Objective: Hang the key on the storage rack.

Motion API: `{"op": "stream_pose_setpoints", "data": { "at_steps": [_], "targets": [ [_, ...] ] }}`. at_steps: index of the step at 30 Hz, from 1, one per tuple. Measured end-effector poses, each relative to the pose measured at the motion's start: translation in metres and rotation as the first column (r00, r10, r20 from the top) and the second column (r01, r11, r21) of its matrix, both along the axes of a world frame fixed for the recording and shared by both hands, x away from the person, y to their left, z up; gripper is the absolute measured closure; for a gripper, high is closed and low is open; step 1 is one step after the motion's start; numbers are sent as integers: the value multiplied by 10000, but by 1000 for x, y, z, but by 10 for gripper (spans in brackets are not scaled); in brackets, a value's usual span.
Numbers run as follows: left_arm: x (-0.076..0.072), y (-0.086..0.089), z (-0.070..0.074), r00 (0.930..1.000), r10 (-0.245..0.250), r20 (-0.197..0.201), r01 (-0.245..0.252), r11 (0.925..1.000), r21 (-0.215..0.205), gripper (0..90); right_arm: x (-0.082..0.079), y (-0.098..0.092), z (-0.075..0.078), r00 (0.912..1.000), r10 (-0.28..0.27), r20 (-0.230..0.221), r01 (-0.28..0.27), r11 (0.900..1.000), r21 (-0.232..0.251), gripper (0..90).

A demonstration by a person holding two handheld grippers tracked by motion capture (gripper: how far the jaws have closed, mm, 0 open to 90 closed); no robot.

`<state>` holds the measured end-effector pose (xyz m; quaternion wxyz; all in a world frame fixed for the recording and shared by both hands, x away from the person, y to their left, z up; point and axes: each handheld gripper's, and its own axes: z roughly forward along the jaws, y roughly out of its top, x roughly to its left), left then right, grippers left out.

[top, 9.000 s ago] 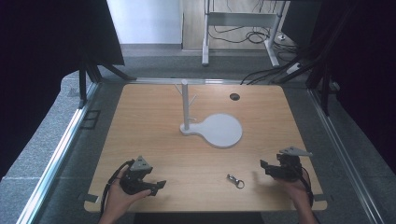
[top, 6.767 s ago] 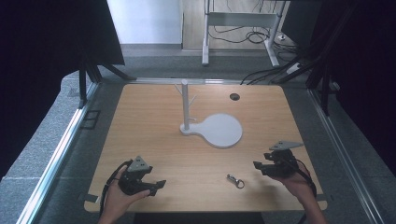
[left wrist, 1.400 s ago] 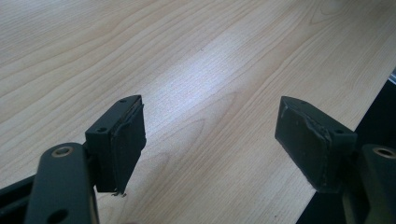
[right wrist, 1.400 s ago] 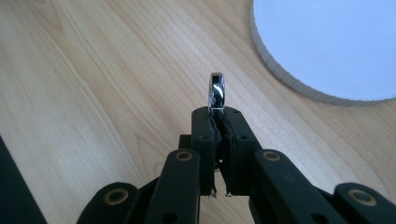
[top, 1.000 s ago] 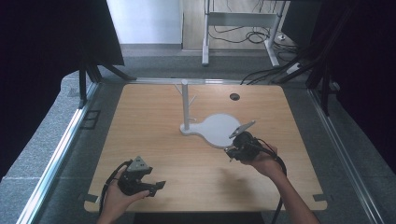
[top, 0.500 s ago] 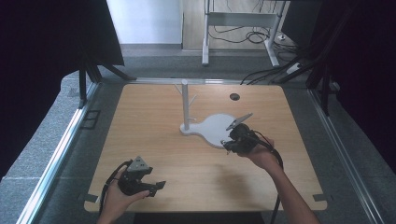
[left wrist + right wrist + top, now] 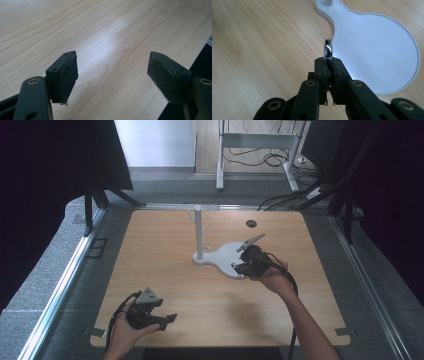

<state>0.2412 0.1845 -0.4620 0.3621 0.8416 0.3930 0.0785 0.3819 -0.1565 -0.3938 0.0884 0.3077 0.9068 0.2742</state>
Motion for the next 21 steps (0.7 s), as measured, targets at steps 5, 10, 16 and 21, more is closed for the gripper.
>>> {"op": "stream_pose_setpoints", "data": {
  "at_steps": [5,10,16,21],
  "targets": [
    [0,0,-1,10000,2,-34,-2,10000,2,249,4,5,-1,10000,33,-63,-33,10000,44,840],
    [0,0,0,10000,2,-11,-2,10000,6,249,10,8,0,10000,-8,-96,9,10000,35,839],
    [-1,0,1,10000,-7,-13,7,10000,6,249,16,12,2,9999,-85,-103,86,10000,8,839],
    [-1,0,1,10000,-24,-23,24,10000,6,249,22,13,4,9997,-228,-38,228,9997,17,840]
  ]
}}
